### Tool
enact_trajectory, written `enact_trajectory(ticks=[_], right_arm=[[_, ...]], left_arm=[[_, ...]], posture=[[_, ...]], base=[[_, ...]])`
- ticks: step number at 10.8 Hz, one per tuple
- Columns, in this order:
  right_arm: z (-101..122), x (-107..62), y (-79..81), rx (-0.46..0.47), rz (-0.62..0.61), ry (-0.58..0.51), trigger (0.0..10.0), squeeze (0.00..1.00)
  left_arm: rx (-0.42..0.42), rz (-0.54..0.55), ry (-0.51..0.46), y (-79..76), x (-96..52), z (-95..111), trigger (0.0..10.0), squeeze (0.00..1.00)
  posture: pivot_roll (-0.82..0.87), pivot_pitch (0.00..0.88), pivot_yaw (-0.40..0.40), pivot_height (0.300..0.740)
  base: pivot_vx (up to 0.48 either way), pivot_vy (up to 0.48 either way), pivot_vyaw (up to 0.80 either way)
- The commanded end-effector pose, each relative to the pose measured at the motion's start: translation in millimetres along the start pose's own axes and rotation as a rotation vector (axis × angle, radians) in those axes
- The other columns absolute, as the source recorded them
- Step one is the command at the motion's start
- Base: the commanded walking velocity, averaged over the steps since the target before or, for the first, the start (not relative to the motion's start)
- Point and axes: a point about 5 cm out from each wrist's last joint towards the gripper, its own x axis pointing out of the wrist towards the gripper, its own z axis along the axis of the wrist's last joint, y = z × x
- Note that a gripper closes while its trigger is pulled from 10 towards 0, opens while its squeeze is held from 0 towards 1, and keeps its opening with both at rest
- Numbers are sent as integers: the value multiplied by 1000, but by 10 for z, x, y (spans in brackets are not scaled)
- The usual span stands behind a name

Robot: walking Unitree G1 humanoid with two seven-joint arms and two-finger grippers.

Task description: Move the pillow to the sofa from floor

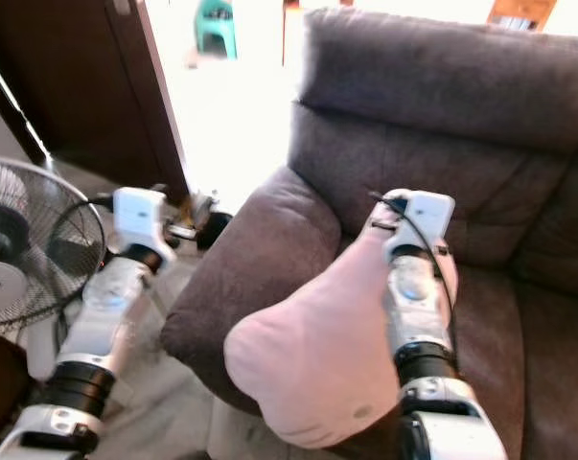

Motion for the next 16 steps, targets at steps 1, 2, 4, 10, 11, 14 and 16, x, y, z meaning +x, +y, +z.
enact_trajectory(ticks=[1,2,4,10,11,14,16], right_arm=[[87,39,20,-9,12,-27,10000,0],[114,59,37,-9,25,-28,10000,0],[271,144,167,-3,104,-61,10000,0],[546,178,646,-11,376,-156,10000,0],[623,233,586,-6,338,-168,10000,0],[810,372,412,-17,228,-182,10000,0],[939,429,418,-27,214,-195,10000,0]], left_arm=[[-3,12,10,23,-2,-2,10000,0],[-3,21,9,36,-1,-1,10000,0],[-2,35,5,46,4,6,10000,0],[-5,84,-9,96,0,18,10000,0],[-6,90,-11,109,-4,20,10000,0],[-16,100,-18,113,-2,26,10000,0],[-17,109,-21,130,-18,31,10000,0]], posture=[[103,66,-8,719],[102,65,-8,719],[100,63,-8,719],[102,68,-15,719],[101,68,-15,719],[103,66,-17,719],[112,68,-16,719]], base=[[244,0,0],[240,0,0],[242,0,0],[0,0,0],[0,0,0],[0,0,0],[0,0,0]])
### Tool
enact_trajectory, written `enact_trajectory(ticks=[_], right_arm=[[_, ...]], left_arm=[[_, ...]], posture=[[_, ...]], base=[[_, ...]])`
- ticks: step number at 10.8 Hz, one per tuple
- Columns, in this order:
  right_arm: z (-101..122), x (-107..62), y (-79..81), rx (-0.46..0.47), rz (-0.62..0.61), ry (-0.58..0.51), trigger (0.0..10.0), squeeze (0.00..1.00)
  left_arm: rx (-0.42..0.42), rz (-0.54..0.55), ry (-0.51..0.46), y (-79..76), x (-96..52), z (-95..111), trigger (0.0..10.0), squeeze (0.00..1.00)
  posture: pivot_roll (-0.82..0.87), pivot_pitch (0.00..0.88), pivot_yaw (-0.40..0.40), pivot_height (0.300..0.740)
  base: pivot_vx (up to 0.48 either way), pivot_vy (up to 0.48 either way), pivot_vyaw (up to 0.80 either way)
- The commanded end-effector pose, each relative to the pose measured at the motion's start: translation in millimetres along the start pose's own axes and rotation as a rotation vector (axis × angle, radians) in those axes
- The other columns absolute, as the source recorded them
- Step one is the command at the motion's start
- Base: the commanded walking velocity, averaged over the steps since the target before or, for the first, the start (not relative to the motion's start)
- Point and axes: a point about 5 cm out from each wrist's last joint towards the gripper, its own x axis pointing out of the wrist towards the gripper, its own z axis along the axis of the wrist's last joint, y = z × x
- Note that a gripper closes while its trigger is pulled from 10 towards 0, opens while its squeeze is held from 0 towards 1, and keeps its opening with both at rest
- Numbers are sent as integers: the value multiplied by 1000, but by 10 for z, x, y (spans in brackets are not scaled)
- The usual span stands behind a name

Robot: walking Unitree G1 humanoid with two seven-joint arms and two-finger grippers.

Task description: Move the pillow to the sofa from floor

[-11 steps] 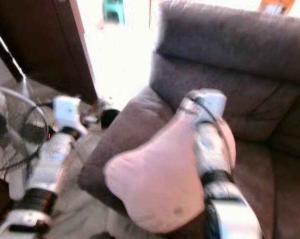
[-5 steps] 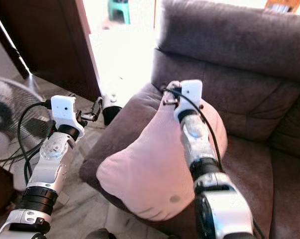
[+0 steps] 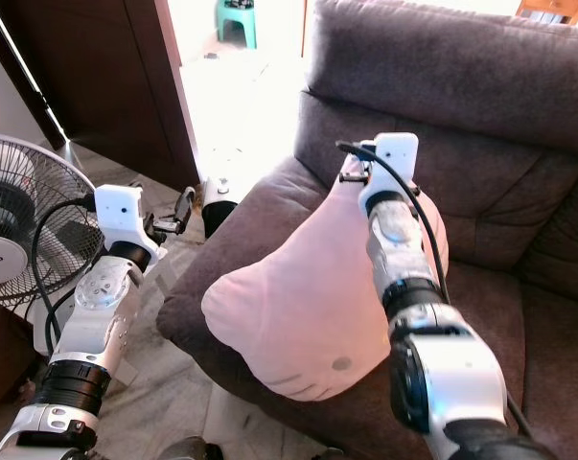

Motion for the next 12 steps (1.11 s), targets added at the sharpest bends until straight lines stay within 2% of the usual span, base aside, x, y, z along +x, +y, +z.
enact_trajectory(ticks=[1,3,4,5,7,8,11,12], right_arm=[[522,134,39,9,4,-170,10000,0],[745,208,110,14,9,-186,10000,0],[788,224,161,12,18,-182,10000,0],[704,234,315,41,70,-107,10000,0],[396,168,473,9,111,-11,10000,0],[250,128,474,12,98,24,10000,0],[32,66,437,17,61,87,10000,0],[-77,39,364,7,11,139,10000,0]], left_arm=[[5,19,-12,52,-8,31,10000,0],[6,33,-16,68,-28,36,10000,0],[6,39,-15,75,-41,33,10000,0],[5,40,-4,72,-77,10,10000,0],[7,24,17,49,-131,-23,10000,0],[9,21,26,52,-160,-36,10000,0],[16,23,37,64,-190,-48,10000,0],[18,24,36,63,-186,-39,10000,0]], posture=[[113,73,-14,719],[120,75,-20,719],[125,80,-23,719],[138,92,-31,719],[159,108,-40,719],[160,115,-40,719],[165,122,-42,719],[165,122,-43,719]], base=[[0,0,0],[0,0,0],[0,0,0],[0,0,0],[0,0,0],[0,0,0],[0,0,0],[0,0,0]])
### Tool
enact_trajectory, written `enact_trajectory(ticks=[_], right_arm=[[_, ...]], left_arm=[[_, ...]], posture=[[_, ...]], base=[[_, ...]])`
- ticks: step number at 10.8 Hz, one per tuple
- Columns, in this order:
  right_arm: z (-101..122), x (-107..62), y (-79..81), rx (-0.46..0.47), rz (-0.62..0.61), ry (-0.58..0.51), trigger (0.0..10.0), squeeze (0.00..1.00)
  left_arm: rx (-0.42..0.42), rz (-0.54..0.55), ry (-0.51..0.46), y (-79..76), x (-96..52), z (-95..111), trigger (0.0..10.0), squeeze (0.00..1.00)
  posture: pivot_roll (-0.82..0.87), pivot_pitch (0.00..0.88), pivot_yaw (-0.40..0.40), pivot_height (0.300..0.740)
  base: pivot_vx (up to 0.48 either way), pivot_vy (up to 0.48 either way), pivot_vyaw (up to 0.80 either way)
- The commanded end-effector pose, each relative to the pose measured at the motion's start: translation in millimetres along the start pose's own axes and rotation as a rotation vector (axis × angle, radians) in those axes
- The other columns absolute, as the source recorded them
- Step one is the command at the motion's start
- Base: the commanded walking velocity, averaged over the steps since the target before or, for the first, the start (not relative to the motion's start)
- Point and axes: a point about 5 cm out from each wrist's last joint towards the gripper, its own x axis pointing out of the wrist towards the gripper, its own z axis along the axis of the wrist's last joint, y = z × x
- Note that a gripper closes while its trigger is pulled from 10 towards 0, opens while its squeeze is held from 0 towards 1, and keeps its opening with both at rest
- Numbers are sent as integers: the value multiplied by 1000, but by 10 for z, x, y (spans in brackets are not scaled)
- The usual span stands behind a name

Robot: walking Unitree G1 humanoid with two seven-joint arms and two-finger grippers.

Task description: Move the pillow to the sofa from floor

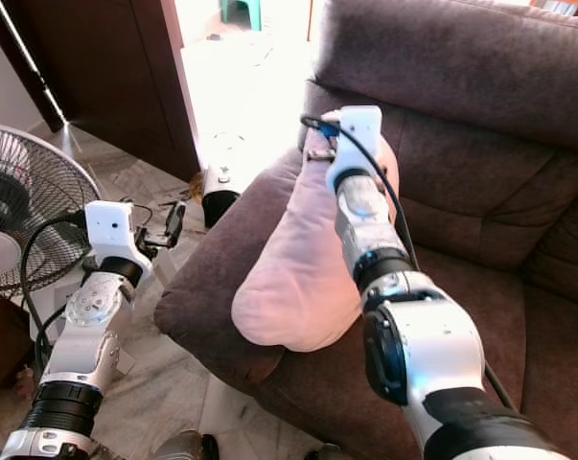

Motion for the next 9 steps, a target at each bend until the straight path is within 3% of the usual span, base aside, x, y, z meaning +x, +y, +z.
enact_trajectory(ticks=[1,6,7,8,9], right_arm=[[-267,-56,-82,6,-49,128,10000,0],[-341,-75,-17,6,-29,179,10000,0],[-339,-74,13,6,-11,183,10000,780],[-335,-73,16,7,-9,183,10000,1000],[-331,-72,18,7,-11,181,10000,1000]], left_arm=[[16,-9,0,-5,-16,29,10000,0],[45,-27,17,-45,-53,11,10000,0],[52,-27,18,-61,-71,11,10000,0],[56,-21,16,-54,-78,16,10000,0],[58,-15,17,-40,-80,15,10000,0]], posture=[[169,124,-45,719],[184,125,-55,719],[191,124,-61,719],[193,125,-67,719],[193,125,-67,719]], base=[[0,0,0],[0,0,0],[0,0,0],[0,0,0],[0,0,0]])
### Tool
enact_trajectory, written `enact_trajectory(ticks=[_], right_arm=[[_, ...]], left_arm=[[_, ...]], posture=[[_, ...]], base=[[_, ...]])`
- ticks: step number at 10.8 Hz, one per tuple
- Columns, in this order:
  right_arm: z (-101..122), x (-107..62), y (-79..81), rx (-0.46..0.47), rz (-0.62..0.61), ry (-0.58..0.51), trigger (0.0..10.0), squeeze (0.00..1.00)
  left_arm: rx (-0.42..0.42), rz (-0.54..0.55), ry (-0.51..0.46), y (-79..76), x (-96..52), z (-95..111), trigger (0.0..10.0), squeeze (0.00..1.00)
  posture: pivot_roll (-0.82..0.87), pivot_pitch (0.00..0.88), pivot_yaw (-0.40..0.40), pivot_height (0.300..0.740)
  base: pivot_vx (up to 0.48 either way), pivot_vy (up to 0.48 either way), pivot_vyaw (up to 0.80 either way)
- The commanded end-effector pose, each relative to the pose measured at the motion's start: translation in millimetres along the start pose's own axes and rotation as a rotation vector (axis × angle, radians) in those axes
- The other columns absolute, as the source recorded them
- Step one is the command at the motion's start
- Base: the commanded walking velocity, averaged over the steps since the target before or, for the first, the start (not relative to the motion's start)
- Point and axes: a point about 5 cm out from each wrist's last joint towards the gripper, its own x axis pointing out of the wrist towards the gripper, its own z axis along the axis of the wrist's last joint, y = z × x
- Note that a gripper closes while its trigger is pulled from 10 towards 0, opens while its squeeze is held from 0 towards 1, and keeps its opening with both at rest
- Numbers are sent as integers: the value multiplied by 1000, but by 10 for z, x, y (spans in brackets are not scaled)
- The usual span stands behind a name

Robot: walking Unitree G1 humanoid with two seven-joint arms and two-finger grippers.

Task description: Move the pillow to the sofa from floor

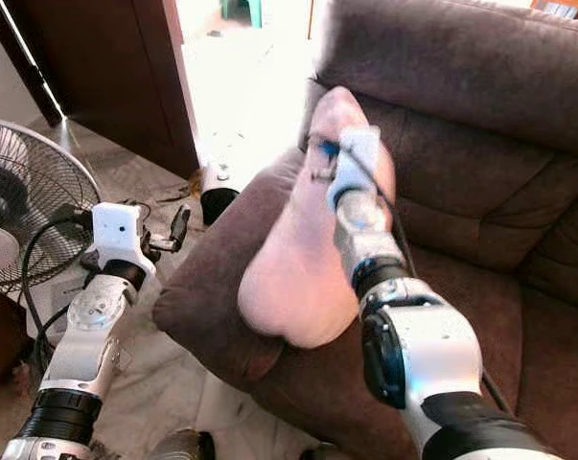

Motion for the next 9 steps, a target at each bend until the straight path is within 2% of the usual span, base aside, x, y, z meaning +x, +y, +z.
enact_trajectory(ticks=[1,4,5,6,7,8,9], right_arm=[[-41,-5,1,-1,0,21,10000,1000],[63,8,-15,-2,-12,-26,10000,973],[124,12,-50,-18,-29,-66,10000,0],[159,11,-76,-33,-38,-97,10000,0],[222,-9,-177,-40,-65,-193,10000,0],[246,-29,-234,-49,-81,-245,10000,0],[254,-102,-387,-42,-119,-357,10000,0]], left_arm=[[10,6,3,18,-22,9,10000,0],[17,18,8,23,-40,4,10000,0],[30,20,12,19,-34,-2,10000,0],[31,23,11,19,-26,-1,10000,0],[37,28,2,31,-17,14,10000,0],[33,31,-4,34,-18,16,10000,0],[31,32,-7,38,-16,12,10000,0]], posture=[[191,124,-71,719],[189,122,-79,719],[192,120,-82,719],[191,120,-83,719],[182,120,-84,719],[174,118,-83,719],[152,116,-79,719]], base=[[0,0,0],[0,0,0],[0,0,0],[0,0,0],[0,0,0],[0,0,0],[0,0,0]])
